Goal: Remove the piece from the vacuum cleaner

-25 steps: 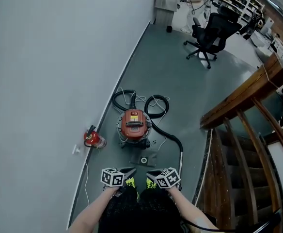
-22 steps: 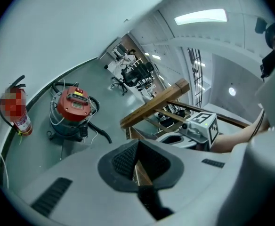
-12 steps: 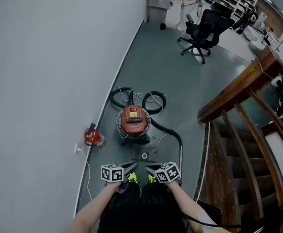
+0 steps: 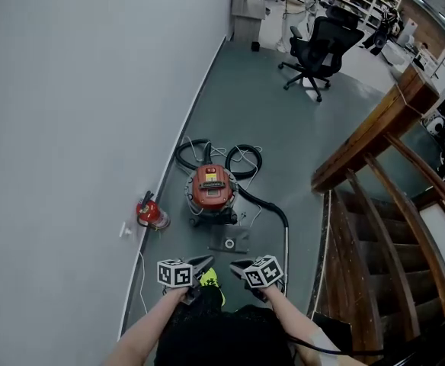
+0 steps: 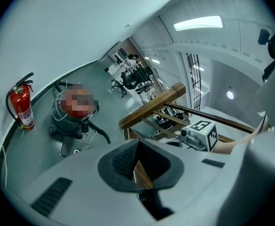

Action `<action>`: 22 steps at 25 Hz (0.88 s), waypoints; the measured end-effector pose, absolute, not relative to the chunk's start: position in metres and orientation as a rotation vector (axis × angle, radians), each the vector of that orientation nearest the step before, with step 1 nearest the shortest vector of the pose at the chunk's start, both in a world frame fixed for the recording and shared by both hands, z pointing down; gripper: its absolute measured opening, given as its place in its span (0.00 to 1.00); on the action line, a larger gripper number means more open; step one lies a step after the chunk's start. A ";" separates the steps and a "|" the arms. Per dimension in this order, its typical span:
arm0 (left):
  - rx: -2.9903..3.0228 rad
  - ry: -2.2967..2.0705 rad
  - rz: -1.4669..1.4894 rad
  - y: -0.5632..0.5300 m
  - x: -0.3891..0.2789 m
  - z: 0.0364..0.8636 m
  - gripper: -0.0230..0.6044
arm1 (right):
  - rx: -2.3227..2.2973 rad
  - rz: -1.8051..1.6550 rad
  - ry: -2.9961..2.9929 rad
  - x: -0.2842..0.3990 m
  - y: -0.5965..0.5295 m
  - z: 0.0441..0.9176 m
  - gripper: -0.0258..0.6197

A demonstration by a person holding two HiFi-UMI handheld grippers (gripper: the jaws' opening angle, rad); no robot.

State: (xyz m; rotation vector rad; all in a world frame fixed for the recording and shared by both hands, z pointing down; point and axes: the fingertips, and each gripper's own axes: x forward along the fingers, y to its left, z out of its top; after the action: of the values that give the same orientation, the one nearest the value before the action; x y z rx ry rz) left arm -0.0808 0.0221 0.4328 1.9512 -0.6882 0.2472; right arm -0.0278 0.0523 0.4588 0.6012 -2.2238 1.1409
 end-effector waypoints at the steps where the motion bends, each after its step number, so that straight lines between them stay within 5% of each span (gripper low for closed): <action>1: 1.951 -0.699 0.242 0.026 -0.080 0.431 0.05 | 0.600 1.136 -2.228 -0.026 0.056 0.457 0.08; 22: 2.204 -0.841 0.353 0.167 -0.044 0.412 0.05 | 0.598 0.959 -2.413 0.002 0.177 0.429 0.08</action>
State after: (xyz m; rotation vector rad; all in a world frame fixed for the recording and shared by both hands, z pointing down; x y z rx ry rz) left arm -0.0442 0.1669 0.4117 2.2037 -0.8406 0.3530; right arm 0.0022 0.1770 0.4287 0.5983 -2.4131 0.9592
